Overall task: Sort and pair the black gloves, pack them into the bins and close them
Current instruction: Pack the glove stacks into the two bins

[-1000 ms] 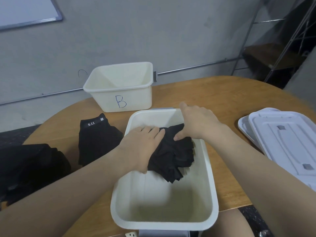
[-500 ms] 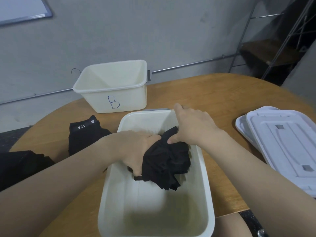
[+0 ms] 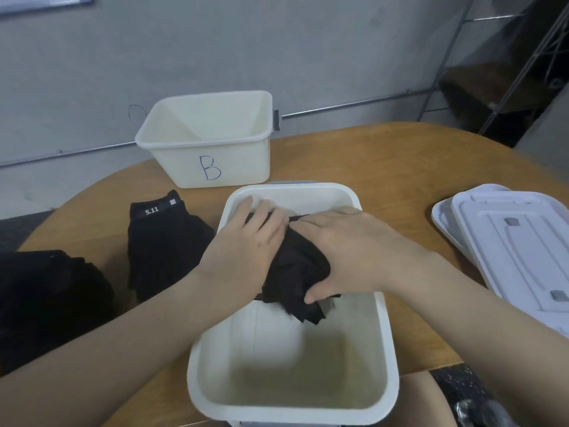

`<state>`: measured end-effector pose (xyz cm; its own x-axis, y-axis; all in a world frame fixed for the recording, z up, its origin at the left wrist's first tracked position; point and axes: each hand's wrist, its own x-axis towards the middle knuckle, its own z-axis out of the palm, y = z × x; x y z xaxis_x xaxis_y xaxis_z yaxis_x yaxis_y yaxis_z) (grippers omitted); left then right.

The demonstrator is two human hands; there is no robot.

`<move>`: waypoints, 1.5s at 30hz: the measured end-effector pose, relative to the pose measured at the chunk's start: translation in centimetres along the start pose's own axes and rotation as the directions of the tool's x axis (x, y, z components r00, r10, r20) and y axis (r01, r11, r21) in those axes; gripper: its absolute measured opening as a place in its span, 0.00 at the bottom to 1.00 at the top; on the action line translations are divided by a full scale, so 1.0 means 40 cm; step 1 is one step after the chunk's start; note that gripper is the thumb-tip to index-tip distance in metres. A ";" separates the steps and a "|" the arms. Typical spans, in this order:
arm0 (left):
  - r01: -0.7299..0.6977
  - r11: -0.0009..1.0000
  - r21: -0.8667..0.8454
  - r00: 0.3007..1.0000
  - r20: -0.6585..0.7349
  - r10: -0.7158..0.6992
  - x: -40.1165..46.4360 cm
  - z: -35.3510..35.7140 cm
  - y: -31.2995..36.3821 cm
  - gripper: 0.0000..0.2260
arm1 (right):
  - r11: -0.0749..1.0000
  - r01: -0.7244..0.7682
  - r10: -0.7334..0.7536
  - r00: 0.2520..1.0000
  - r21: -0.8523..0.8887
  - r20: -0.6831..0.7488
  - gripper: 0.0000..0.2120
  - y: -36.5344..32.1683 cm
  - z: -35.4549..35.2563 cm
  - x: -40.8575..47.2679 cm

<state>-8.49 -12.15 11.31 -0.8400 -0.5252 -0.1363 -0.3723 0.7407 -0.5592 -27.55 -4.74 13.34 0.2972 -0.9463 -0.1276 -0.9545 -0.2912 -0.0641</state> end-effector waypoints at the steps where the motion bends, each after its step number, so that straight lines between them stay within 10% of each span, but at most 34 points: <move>1: 0.007 1.000 0.023 1.000 0.012 -0.007 0.001 0.007 0.005 0.35 | 0.999 -0.005 0.006 1.000 -0.037 0.027 0.44 -0.001 0.002 0.005; 12: -0.018 0.983 0.184 0.996 0.090 0.001 0.012 -0.020 0.025 0.42 | 0.931 -0.033 0.150 0.942 -0.363 0.299 0.51 -0.034 0.033 0.060; 21: -0.002 0.933 -0.360 0.962 0.253 0.100 0.020 -0.015 0.007 0.35 | 0.944 -0.006 0.145 0.906 -0.330 0.397 0.32 -0.037 0.017 0.045; 32: -0.008 0.981 0.194 0.992 0.126 -0.017 0.007 -0.033 0.031 0.36 | 0.909 -0.027 0.153 0.950 -0.417 0.272 0.29 -0.052 0.011 0.028; 38: 0.046 0.998 0.032 0.990 0.132 -0.050 -0.033 -0.059 -0.004 0.51 | 0.982 -0.066 0.109 0.962 -0.175 0.250 0.35 -0.048 -0.025 0.001; 45: 0.122 0.939 -0.322 0.992 0.017 -0.123 -0.135 -0.080 -0.094 0.39 | 0.974 -0.134 0.108 0.984 0.183 0.142 0.38 -0.049 -0.097 -0.036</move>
<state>-3.83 -10.76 16.76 -0.7811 -0.6192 -0.0807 -0.5787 0.7664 -0.2787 -26.20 -3.36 17.49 0.1925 -0.9425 -0.2732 -0.9652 -0.1316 -0.2262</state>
